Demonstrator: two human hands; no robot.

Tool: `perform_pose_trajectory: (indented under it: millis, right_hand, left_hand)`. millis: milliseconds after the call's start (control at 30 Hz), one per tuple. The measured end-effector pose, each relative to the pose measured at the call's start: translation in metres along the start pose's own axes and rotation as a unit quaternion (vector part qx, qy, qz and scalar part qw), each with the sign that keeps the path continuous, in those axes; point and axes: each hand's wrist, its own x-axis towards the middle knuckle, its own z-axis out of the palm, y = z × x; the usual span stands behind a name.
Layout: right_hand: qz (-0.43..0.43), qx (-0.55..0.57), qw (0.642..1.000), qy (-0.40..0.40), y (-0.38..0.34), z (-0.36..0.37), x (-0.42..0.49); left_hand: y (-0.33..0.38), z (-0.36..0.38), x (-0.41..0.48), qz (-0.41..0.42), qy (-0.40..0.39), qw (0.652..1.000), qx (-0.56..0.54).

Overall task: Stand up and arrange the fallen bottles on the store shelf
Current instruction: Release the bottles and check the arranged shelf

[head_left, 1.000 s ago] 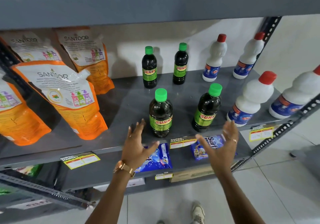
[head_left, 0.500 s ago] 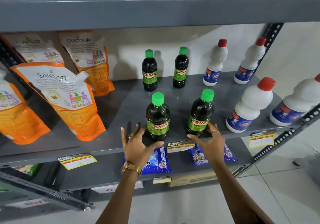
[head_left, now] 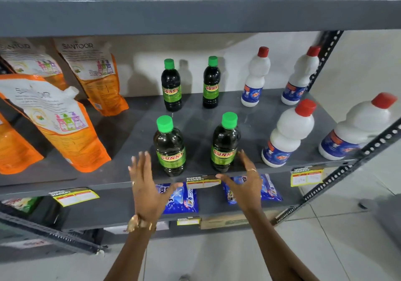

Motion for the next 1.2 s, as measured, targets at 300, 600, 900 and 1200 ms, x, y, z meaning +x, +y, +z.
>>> perform_pose_trajectory:
  millis: [300, 600, 900, 1200]
  right_hand:
    - [0.021, 0.079, 0.990, 0.113, 0.025, -0.087, 0.041]
    - [0.019, 0.039, 0.995, 0.085, 0.054, -0.090, 0.055]
    - [0.010, 0.028, 0.998, 0.062, 0.064, -0.092, 0.055]
    - [0.008, 0.072, 0.997, 0.036, 0.047, -0.120, 0.032]
  left_hand:
    - [0.103, 0.067, -0.052, -0.002, -0.052, 0.984, -0.170]
    - [0.113, 0.103, -0.019, -0.067, -0.031, 0.985, -0.153]
    - [0.122, 0.115, -0.020, -0.078, -0.004, 0.994, -0.082]
    - [0.122, 0.107, -0.016, -0.053, -0.019, 0.998, -0.018]
